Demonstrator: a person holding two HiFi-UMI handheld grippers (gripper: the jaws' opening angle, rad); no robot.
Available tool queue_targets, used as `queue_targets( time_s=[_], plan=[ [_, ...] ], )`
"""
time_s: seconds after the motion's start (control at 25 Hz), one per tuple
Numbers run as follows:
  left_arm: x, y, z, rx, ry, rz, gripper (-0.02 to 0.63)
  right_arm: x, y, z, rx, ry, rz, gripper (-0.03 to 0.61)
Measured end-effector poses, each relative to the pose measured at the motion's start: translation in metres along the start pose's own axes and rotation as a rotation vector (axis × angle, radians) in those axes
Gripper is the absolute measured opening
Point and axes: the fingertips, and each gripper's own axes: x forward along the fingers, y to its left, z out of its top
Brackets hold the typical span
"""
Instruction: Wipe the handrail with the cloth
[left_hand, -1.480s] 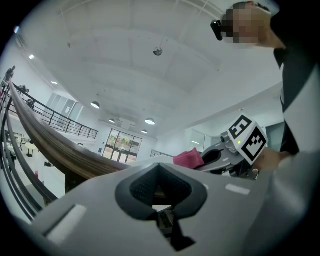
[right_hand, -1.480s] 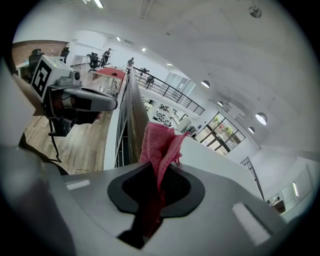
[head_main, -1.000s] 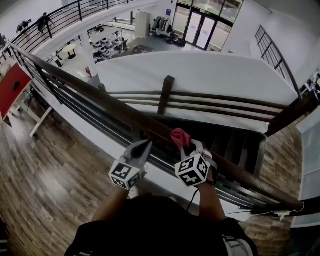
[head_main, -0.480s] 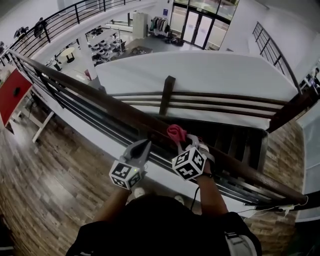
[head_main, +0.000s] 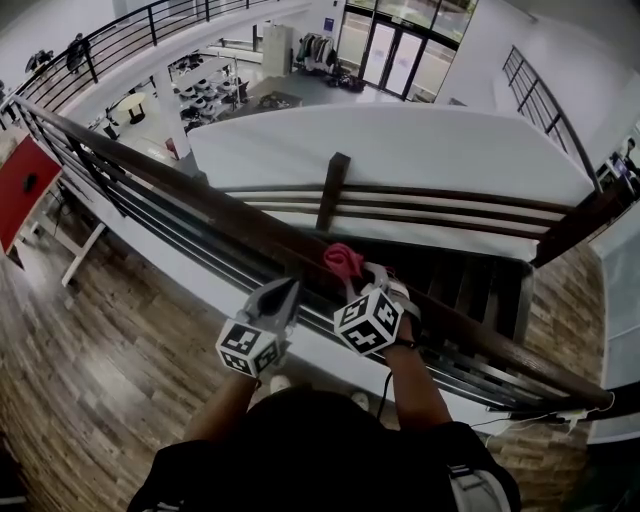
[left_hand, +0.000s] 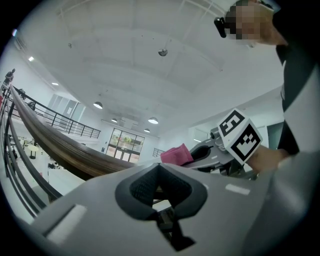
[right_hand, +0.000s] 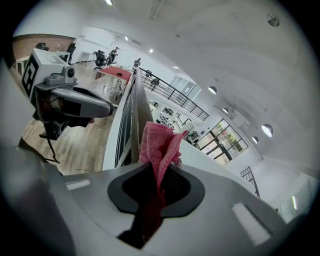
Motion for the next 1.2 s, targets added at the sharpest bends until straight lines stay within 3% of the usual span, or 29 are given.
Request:
queue_targets(
  time_s=[0.76, 1.2],
  plan=[
    [-0.007, 0.041, 0.013, 0.022, 0.006, -0.002, 0.0, 0.023, 0.008, 0.037, -0.008, 0.018, 0.0, 0.04],
    [-0.039, 0.054, 0.007, -0.03, -0.002, 0.068, 0.0, 0.023, 0.011, 0.048, -0.038, 0.02, -0.035, 0.04]
  ],
)
